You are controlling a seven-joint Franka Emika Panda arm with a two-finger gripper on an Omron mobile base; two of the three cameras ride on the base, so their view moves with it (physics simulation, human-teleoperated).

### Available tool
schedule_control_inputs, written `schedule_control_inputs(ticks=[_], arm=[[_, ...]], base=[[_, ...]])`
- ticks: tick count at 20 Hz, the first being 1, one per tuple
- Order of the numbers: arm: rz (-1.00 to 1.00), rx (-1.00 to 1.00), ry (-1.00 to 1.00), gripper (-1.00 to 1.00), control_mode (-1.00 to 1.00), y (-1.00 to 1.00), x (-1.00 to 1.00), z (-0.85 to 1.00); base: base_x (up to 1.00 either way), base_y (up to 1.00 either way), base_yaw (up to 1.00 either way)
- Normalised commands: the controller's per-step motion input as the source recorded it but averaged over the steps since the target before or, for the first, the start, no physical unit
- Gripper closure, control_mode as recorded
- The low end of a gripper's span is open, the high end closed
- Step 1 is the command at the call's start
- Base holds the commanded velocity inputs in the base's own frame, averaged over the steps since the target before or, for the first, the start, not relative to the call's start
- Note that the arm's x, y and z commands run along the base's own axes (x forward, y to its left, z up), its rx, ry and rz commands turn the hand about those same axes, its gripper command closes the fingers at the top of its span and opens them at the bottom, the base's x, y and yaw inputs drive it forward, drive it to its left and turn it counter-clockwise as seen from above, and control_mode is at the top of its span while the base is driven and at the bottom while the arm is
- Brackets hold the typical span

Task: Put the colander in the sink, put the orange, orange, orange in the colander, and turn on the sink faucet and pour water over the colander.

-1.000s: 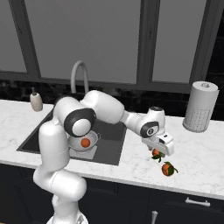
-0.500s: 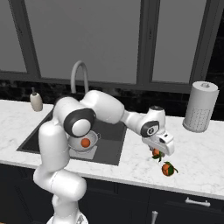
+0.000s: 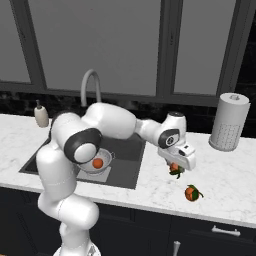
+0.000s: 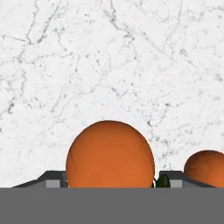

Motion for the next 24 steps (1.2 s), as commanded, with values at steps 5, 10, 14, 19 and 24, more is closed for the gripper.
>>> schedule_control_inputs(ticks=[5, 10, 14, 19, 24], arm=[[0.07, 0.00, 0.00, 1.00, -1.00, 0.88, -0.12, 0.13], [0.09, 0.00, 0.00, 1.00, -1.00, 0.97, -0.01, 0.05], [0.11, 0.00, 0.00, 1.00, -1.00, 1.00, 0.00, 0.08], [0.10, 0.00, 0.00, 1.00, -1.00, 0.94, 0.00, 0.02], [0.11, 0.00, 0.00, 1.00, -1.00, 0.86, 0.00, 0.00]], base=[[0.00, 0.00, 0.00], [0.00, 0.00, 0.00], [0.00, 0.00, 0.00], [0.00, 0.00, 0.00], [0.00, 0.00, 0.00]])
